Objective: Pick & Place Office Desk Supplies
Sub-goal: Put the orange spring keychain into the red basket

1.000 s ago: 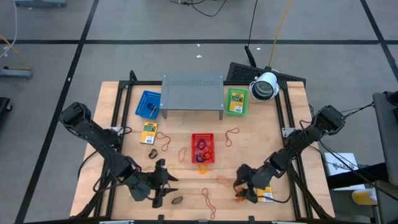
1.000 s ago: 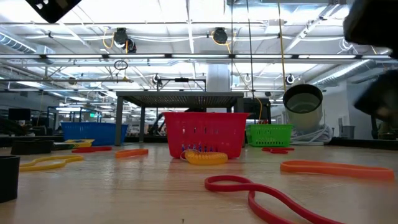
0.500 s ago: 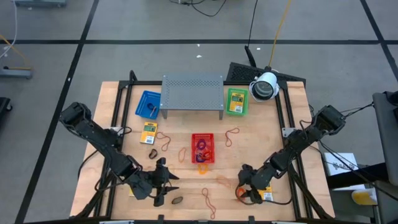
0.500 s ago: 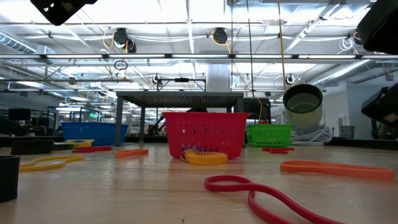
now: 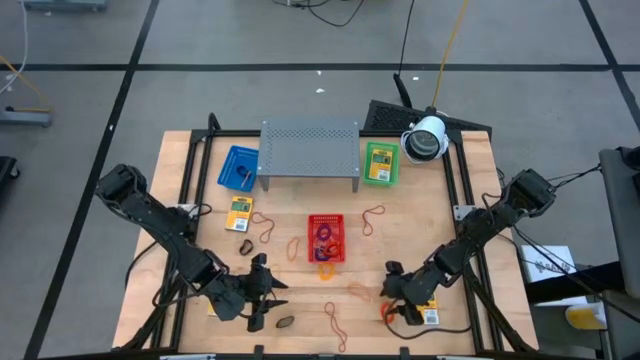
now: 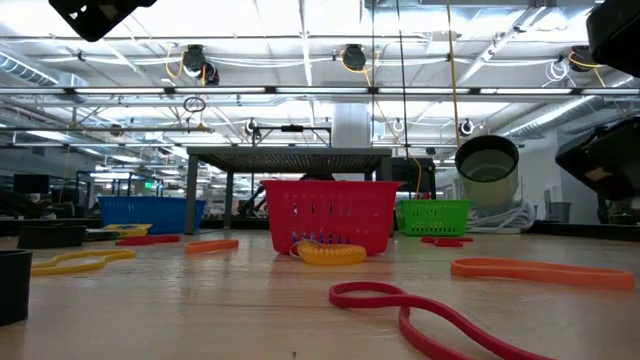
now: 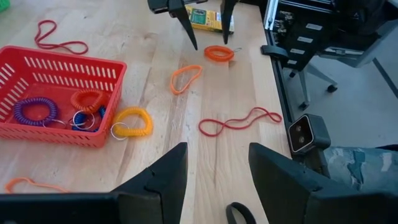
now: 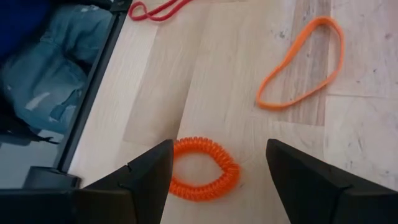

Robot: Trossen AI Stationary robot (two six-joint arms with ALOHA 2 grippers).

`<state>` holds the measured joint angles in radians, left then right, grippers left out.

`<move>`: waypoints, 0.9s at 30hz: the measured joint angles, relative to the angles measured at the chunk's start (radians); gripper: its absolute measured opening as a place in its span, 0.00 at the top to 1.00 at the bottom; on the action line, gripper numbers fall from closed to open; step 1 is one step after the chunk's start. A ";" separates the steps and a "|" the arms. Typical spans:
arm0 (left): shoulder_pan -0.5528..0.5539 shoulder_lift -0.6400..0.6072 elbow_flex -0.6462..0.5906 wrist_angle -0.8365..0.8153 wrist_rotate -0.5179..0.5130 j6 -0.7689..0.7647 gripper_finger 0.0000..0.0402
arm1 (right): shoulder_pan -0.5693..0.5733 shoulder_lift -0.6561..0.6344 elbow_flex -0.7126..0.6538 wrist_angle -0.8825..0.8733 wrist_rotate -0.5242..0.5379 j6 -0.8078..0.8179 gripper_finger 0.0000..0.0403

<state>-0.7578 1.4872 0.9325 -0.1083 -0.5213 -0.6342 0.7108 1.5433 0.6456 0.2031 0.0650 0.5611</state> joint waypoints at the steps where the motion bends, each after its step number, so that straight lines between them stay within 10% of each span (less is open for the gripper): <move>1: 0.000 0.000 0.000 0.000 0.000 0.000 0.56 | 0.000 0.000 0.000 0.000 0.009 -0.006 0.39; 27: 0.038 0.000 0.000 0.051 -0.002 -0.046 0.56 | 0.057 0.143 0.000 0.194 0.037 -0.017 0.39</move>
<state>-0.7194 1.4872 0.9325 -0.0572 -0.5230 -0.6799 0.7674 1.6863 0.6456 0.3973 0.1021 0.5438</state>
